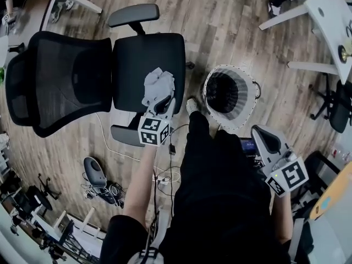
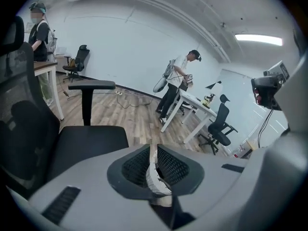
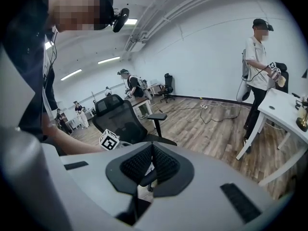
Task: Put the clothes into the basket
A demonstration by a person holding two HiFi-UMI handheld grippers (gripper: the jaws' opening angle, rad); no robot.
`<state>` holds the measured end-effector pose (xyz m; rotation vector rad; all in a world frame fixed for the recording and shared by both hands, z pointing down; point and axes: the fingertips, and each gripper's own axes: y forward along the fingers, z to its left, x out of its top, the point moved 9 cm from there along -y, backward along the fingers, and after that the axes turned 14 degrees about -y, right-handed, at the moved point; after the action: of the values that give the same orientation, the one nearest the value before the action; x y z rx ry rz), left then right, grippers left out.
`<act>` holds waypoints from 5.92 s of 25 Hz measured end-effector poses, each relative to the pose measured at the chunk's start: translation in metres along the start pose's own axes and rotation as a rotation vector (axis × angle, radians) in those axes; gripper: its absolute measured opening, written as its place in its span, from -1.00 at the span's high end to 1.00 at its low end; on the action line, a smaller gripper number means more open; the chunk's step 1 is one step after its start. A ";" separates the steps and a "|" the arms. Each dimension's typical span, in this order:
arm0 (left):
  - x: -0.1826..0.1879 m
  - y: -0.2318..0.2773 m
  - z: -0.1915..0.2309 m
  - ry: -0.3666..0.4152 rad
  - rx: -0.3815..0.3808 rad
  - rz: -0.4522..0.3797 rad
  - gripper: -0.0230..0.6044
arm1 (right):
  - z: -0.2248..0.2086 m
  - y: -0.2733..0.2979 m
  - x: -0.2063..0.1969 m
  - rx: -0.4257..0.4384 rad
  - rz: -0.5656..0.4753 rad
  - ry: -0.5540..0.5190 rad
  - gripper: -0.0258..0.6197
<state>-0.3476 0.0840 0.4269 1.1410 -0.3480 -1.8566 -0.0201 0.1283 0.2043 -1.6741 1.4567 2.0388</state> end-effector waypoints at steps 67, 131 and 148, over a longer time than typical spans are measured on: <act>-0.124 0.165 0.217 -0.164 0.433 0.398 -0.67 | -0.001 0.063 -0.055 -0.003 0.222 0.211 0.87; 0.002 0.034 -0.138 0.201 -0.020 0.030 0.56 | -0.064 -0.115 -0.078 -0.344 -0.188 0.116 0.87; -0.060 0.084 -0.299 0.125 0.063 -0.025 0.56 | -0.183 -0.177 -0.146 -0.086 -0.182 0.065 0.87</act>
<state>-0.0459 0.1472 0.3541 1.3029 -0.3238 -1.7965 0.2708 0.1546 0.2346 -1.8470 1.2000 1.9928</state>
